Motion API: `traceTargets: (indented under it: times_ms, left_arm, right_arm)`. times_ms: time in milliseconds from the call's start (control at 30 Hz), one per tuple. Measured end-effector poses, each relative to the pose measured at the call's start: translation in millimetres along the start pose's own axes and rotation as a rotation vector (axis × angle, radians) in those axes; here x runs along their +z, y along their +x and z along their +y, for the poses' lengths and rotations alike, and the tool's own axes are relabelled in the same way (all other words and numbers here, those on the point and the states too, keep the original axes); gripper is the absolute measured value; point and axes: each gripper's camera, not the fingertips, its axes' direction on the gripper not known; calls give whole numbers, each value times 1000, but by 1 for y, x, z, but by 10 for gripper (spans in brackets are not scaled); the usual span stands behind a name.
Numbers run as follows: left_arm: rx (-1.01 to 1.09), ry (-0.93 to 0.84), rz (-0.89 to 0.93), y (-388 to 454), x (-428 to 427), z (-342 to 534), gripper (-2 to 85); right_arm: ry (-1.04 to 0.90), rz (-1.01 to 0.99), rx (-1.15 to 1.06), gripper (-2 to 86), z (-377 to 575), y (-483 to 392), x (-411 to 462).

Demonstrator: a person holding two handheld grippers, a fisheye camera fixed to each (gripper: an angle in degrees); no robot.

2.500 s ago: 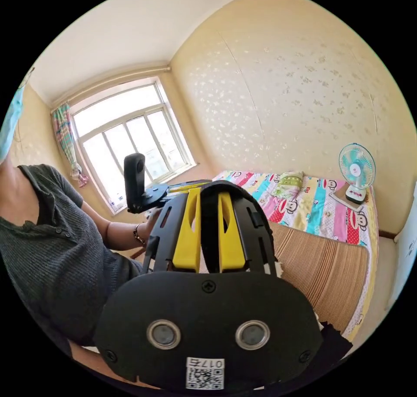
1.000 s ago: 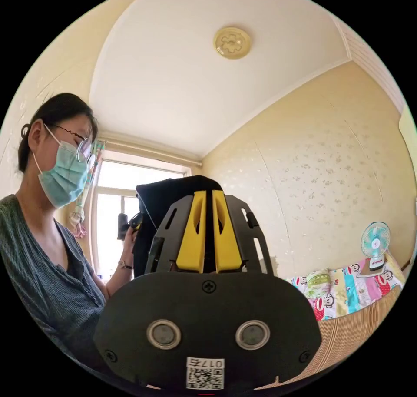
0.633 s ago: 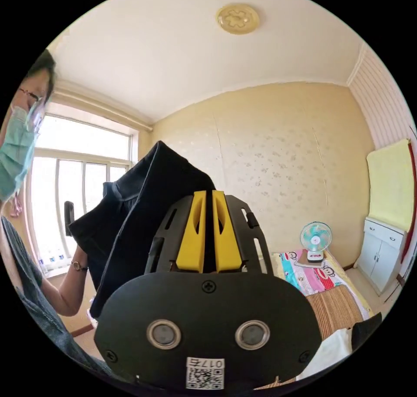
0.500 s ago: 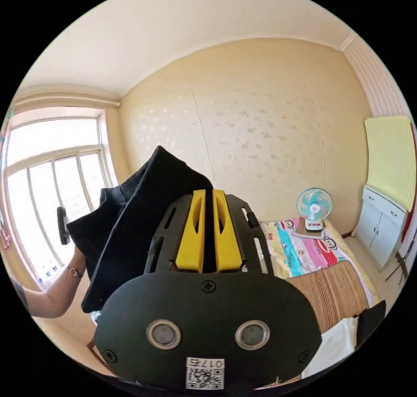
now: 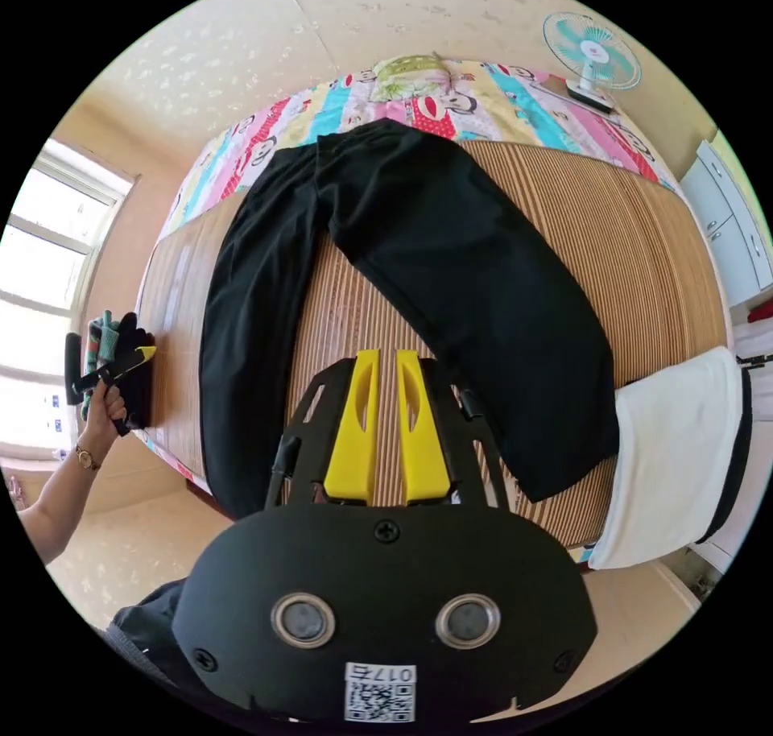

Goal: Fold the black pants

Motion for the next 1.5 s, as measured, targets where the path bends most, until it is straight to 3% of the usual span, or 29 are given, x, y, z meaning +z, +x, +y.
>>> traceTargets:
  times_ms: [100,267,433,467,633,700,800,933,1167,1267,1400,1500]
  left_arm:
    - [-18,-35,10,-7,30,38,81]
    - [16,-42,112,12,50,64,47]
    - [140,-64,218,45,71,67,-5]
    - [162,-80,254,51,76,68,-7]
    - [220,-149,299,73,94,67,-10]
    - [244,-166,322,82,98,63,-10]
    - [274,-177,345,95,100,57,-10]
    - [319,-178,329,110,104,49,-8]
    - [381,-161,329,131,112,31,48]
    - [375,-161,394,139,108,23,92]
    - [331,-178,494,163,87,2,161]
    - [328,-138,452,188,61,-14,181]
  right_arm:
    - [1,29,44,77,3,47,12]
    - [39,313,15,99,-61,121,-9]
    - [-200,91,225,56,-77,266,10]
    - [-167,69,206,45,-70,268,3]
    - [-391,116,-113,12,-2,206,-11]
    - [-435,23,-145,13,10,201,-30]
    - [-258,-138,-1,23,10,250,-95]
    - [-131,80,281,103,-1,370,-150]
    - [-242,104,168,95,-25,456,-143]
    - [-306,-74,101,56,-30,463,-178]
    - [-178,-303,9,44,-31,420,-274]
    - [-135,-419,-163,44,-38,366,-324]
